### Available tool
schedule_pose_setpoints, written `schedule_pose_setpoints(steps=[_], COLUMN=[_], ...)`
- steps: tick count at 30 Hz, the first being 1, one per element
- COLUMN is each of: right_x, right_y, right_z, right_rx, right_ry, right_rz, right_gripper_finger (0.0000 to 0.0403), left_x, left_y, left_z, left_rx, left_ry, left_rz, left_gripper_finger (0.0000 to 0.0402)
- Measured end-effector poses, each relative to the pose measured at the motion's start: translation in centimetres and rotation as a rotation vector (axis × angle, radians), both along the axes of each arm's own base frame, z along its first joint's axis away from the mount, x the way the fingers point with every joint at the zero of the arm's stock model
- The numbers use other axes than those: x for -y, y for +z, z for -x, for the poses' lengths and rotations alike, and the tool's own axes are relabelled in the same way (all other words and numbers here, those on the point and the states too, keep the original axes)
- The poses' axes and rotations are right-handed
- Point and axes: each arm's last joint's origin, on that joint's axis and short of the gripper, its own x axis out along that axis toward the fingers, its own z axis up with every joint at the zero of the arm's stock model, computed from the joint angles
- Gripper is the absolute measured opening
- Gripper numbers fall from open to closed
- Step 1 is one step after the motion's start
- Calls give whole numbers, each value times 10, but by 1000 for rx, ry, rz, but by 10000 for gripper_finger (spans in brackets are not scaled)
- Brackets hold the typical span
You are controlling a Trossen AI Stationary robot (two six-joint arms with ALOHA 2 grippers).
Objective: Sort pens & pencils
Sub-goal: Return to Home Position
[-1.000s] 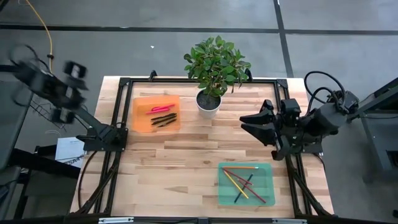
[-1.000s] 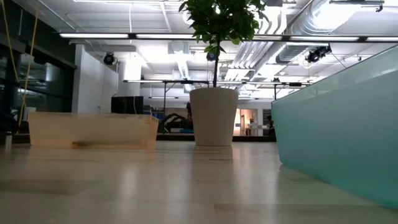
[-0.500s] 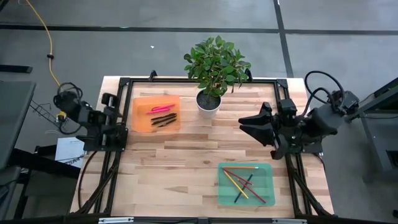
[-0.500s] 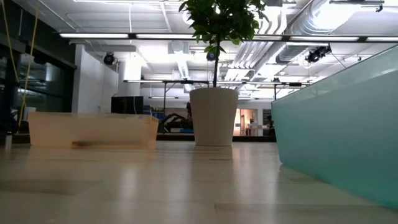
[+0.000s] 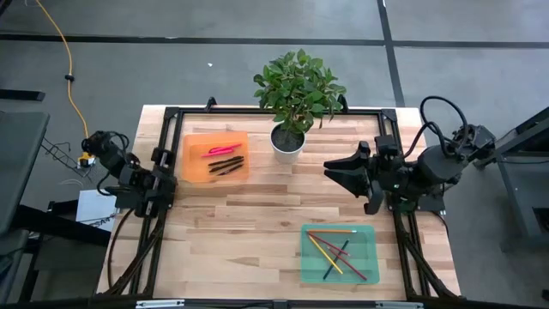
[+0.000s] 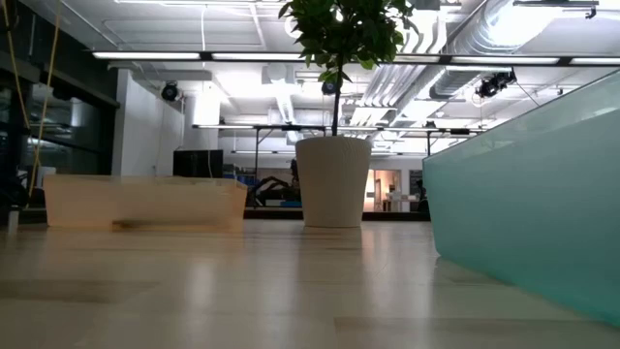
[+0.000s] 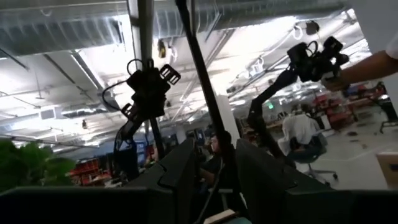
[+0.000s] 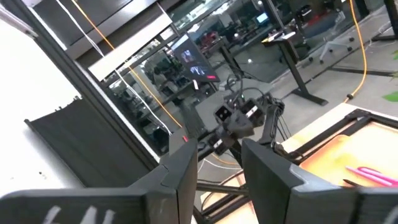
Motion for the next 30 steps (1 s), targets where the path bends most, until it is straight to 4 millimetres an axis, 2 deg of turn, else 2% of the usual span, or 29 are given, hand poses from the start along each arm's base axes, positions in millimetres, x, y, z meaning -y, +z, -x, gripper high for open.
schedule_pose_setpoints(steps=[5, 10, 25, 30], right_x=[1, 2, 17, 19], right_y=[0, 1, 6, 5], right_z=[-1, 2, 18, 19], right_rx=[0, 5, -12, -23], right_ry=[-3, -2, -59, -66], right_rz=[1, -2, 15, 19], right_gripper_finger=[117, 117, 117, 117], left_x=[5, 6, 2, 1], left_y=[-29, -45, -49, -50], left_z=[-8, -11, -14, -12], left_rx=[30, 49, 18, 18], left_ry=[5, 12, 245, 242], left_rz=[9, 8, -85, -84], left_gripper_finger=[108, 108, 108, 108])
